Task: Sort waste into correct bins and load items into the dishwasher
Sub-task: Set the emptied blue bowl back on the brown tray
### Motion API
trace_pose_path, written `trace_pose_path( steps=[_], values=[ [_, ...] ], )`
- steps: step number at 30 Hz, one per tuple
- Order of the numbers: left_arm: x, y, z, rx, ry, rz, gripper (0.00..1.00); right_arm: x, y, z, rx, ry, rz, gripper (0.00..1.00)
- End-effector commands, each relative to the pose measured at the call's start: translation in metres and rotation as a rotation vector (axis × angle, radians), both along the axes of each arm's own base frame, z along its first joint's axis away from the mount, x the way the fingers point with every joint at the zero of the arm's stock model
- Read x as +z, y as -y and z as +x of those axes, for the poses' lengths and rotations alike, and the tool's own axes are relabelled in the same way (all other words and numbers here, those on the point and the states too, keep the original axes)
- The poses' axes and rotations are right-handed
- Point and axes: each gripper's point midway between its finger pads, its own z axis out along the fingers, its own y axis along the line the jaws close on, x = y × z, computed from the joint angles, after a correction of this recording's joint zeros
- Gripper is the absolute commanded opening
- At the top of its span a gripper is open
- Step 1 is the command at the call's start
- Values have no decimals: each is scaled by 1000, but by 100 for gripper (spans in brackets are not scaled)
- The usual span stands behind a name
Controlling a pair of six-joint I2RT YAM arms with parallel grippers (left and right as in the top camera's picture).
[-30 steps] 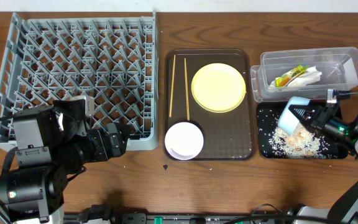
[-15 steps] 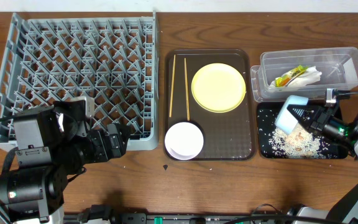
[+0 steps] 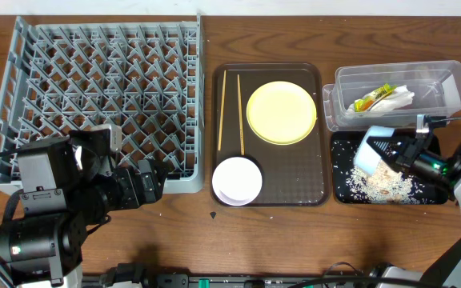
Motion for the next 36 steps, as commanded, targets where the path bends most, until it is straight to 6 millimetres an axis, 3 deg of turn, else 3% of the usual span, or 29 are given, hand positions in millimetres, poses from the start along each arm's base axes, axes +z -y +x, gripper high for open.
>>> trace_pose_path(
  steps=[1, 3, 5, 6, 8, 10, 15, 21, 29, 36],
  values=[
    [1, 0, -1, -9, 3, 14, 95, 46, -25, -10, 121, 264, 92, 1],
    [1, 0, -1, -9, 4, 14, 94, -3, -8, -1, 4, -55, -66, 1],
    [1, 0, -1, -9, 3, 14, 95, 33, -26, -8, 118, 199, 31, 1],
    [1, 0, -1, -9, 2, 14, 95, 33, -29, -8, 128, 204, 14, 1],
    [1, 0, -1, -10, 4, 14, 94, -3, -13, -1, 19, -52, -85, 1],
    [1, 0, -1, -10, 4, 14, 95, 7, -20, -2, 51, 1, -65, 1],
    [1, 0, -1, -10, 4, 14, 95, 9, -24, -6, 49, -18, -131, 1],
    [2, 0, 0, -9, 9, 15, 95, -2, -66, -27, 172, -39, -390, 1],
    [3, -1, 2, -9, 16, 16, 93, -55, -125, -52, 311, -90, -956, 1],
    [3, -1, 4, -9, 19, 17, 91, -79, -174, -50, 322, 5, -1134, 1]
  ],
)
